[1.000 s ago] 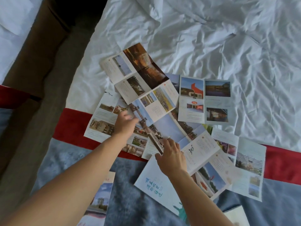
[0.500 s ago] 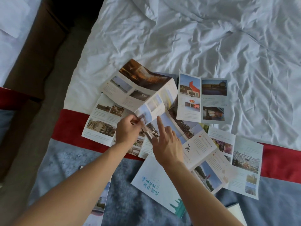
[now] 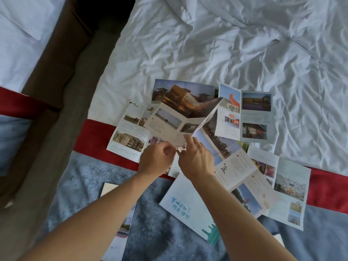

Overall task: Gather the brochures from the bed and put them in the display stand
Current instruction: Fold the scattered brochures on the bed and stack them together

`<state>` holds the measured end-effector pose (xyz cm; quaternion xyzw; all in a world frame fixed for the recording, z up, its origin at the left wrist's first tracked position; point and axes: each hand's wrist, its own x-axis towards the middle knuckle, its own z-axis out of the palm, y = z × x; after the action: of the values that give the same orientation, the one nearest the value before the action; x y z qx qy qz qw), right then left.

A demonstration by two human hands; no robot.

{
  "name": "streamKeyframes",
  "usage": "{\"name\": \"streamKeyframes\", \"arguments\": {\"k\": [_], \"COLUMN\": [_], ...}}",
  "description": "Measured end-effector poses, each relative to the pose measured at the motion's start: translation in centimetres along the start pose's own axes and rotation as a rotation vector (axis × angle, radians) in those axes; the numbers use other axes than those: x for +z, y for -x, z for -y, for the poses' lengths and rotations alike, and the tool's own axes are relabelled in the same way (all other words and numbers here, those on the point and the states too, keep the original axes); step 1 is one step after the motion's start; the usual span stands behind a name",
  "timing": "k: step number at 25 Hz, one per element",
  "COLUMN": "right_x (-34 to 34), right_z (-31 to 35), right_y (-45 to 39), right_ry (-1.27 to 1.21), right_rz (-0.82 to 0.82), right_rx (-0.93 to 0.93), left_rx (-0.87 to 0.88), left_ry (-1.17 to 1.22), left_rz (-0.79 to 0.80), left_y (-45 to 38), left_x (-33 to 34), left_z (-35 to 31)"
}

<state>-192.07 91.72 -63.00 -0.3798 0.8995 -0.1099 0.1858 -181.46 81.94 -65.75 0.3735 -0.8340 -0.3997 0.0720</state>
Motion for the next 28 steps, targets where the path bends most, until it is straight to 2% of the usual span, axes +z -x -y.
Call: {"name": "streamKeyframes", "arguments": {"k": [3,5,8,10,13,17,21,23,28], "right_x": [-0.1,0.1,0.5,1.1,2.3,3.5,4.6,5.0,5.8], "right_z": [-0.2,0.2,1.6,2.3,1.3,-1.9,-3.8,-4.2,-5.4], "right_y": [1.6,2.8,3.7,3.7,4.4,5.8,6.1,5.8,5.3], "right_ry": [-0.102,-0.167,-0.219,-0.232,-0.224,-0.047,0.059,0.053,-0.024], "right_rz": [-0.036,-0.068,-0.089,-0.067,0.016,0.096,0.189,0.208,0.332], "right_rx": [0.011,-0.075,-0.229,-0.241,-0.118,0.061,0.243,0.279,0.234], "left_rx": [-0.036,-0.123,-0.298,-0.391,-0.485,-0.590,-0.590,-0.564,-0.504], "left_ry": [0.002,0.027,0.077,-0.042,-0.229,-0.138,-0.084,-0.045,0.076], "left_rz": [-0.094,-0.127,-0.121,-0.090,-0.037,0.048,0.047,0.044,0.081], "left_y": [-0.6,-1.5,-2.9,-3.2,-2.6,-2.1,-1.9,-2.2,-3.5], "left_x": [-1.1,-1.6,-2.4,-3.3,-4.3,-4.2,-3.5,-3.0,-1.3], "left_z": [0.7,1.0,2.3,3.8,5.9,7.6,7.5,7.1,4.9]}}
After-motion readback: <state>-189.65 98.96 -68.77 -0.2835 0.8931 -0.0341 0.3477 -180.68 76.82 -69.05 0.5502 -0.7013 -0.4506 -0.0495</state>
